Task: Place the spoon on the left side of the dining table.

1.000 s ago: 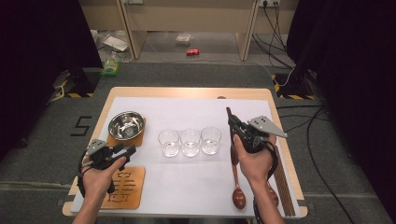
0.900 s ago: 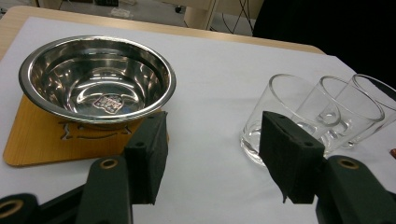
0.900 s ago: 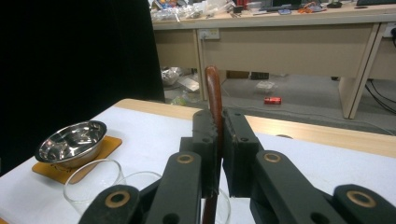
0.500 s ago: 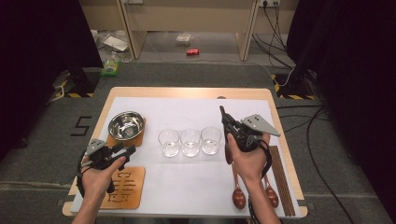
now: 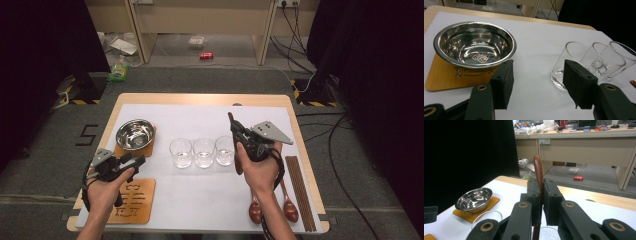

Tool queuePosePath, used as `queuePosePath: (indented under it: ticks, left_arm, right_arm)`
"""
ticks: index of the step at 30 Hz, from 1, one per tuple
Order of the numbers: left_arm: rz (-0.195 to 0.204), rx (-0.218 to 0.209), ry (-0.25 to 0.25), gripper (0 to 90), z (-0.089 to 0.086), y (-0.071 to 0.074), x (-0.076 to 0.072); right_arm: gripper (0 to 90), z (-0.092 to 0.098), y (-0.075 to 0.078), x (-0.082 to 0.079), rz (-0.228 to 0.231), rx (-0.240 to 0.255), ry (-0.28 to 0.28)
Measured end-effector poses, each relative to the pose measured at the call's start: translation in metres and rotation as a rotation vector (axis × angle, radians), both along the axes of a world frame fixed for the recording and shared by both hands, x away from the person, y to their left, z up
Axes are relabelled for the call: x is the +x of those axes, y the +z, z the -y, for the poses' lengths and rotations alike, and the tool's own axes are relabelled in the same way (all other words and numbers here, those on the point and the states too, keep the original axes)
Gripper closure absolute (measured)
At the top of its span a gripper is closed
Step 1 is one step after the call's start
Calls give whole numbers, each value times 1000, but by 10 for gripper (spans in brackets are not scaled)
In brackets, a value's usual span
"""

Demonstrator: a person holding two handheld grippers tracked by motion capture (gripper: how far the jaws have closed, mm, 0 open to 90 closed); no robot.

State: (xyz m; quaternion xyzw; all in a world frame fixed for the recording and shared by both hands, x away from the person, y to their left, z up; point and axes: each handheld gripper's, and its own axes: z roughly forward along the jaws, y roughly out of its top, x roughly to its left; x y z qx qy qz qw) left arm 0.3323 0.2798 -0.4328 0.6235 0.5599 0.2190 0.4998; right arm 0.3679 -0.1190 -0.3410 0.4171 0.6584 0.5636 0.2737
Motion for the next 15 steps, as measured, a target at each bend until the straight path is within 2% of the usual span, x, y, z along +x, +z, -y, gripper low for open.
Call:
queuePosePath:
  ticks: [15]
  left_arm:
    - [10, -1, -7, 414, 1, 5, -1]
  right_arm:
    - [846, -16, 1, 1, 14, -1, 32]
